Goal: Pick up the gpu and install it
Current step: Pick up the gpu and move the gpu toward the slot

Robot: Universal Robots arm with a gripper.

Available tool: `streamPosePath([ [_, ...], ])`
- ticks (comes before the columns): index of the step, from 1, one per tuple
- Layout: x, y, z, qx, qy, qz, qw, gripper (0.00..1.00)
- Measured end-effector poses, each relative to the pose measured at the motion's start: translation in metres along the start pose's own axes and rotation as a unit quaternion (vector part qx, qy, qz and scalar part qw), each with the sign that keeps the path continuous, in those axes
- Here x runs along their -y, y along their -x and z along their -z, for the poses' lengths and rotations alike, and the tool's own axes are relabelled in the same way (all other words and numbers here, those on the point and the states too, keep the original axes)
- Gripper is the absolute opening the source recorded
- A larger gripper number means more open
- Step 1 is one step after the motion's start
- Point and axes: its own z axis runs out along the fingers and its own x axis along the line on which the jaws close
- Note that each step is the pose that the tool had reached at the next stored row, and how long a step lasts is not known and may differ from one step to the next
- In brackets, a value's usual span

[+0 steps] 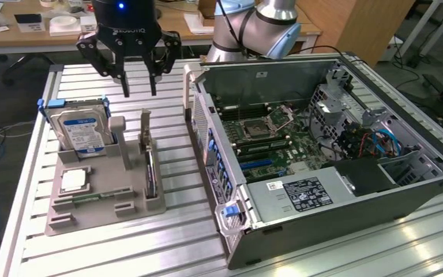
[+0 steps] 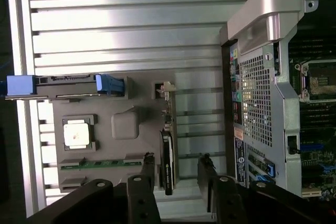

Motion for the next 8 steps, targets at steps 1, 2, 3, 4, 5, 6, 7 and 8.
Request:
streamPosePath([
  [1, 0.0, 0.0, 0.0, 0.0, 0.0, 0.0, 1.0, 0.47],
  [2, 0.0, 0.0, -0.0001, 0.0, 0.0, 0.0, 1.0, 0.47],
  [3, -0.0001, 0.0, -0.0002, -0.0002, 0.0001, 0.003, 1.0, 0.53],
  [4, -0.0002, -0.0001, -0.0004, -0.0006, 0.0001, 0.007, 1.0, 0.53],
  [5, -0.0002, -0.0001, -0.0009, -0.0014, 0.0002, 0.012, 0.9999, 0.53],
  [6, -0.0001, -0.0001, -0.0014, -0.0019, 0.0003, 0.017, 0.9999, 0.53],
  [7, 0.0003, -0.0001, -0.002, -0.0022, 0.0003, 0.021, 0.9998, 0.53],
  [8, 0.0008, 0.0, -0.0025, -0.0025, 0.0003, 0.024, 0.9997, 0.53],
])
